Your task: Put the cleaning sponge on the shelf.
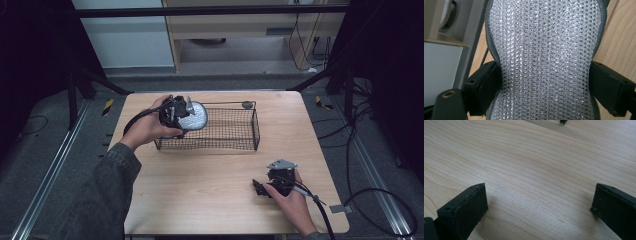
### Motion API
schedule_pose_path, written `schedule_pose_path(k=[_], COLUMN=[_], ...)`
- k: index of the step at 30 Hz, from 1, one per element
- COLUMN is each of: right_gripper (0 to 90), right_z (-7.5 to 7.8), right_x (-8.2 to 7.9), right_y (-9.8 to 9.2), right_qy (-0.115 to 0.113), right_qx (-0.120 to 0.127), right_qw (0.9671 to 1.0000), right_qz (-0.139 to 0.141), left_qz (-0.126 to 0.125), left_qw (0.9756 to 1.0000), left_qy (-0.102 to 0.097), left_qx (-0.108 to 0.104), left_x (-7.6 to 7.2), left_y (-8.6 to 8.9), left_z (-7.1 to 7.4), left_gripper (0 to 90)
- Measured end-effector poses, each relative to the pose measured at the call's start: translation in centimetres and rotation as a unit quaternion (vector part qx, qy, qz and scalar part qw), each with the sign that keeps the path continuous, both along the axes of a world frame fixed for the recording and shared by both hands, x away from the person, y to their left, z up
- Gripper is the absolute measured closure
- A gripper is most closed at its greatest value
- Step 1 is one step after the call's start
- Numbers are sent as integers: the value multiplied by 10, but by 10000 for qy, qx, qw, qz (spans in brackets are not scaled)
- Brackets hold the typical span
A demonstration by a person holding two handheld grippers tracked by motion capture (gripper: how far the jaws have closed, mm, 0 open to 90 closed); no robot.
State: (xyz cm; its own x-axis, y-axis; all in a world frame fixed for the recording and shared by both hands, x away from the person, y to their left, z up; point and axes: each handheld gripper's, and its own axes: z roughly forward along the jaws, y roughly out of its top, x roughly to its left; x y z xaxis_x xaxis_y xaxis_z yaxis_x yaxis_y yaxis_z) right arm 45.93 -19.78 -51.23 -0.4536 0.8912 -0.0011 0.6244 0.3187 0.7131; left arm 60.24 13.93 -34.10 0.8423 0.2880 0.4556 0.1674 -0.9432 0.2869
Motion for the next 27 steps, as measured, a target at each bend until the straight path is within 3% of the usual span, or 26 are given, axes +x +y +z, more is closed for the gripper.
schedule_pose_path(k=[14, 27], right_gripper=[4, 4], right_z=[0, 0], right_x=[0, 0], right_y=[0, 0], right_qy=[0, -17], right_qx=[6, -5], right_qw=[10000, 10000], right_qz=[-4, 6], left_qz=[-23, -78], left_qw=[10000, 9999], left_qy=[-18, 28], left_qx=[80, 147], left_x=[22, 29], left_y=[5, -2], left_z=[-13, -24], left_gripper=[134, 136])
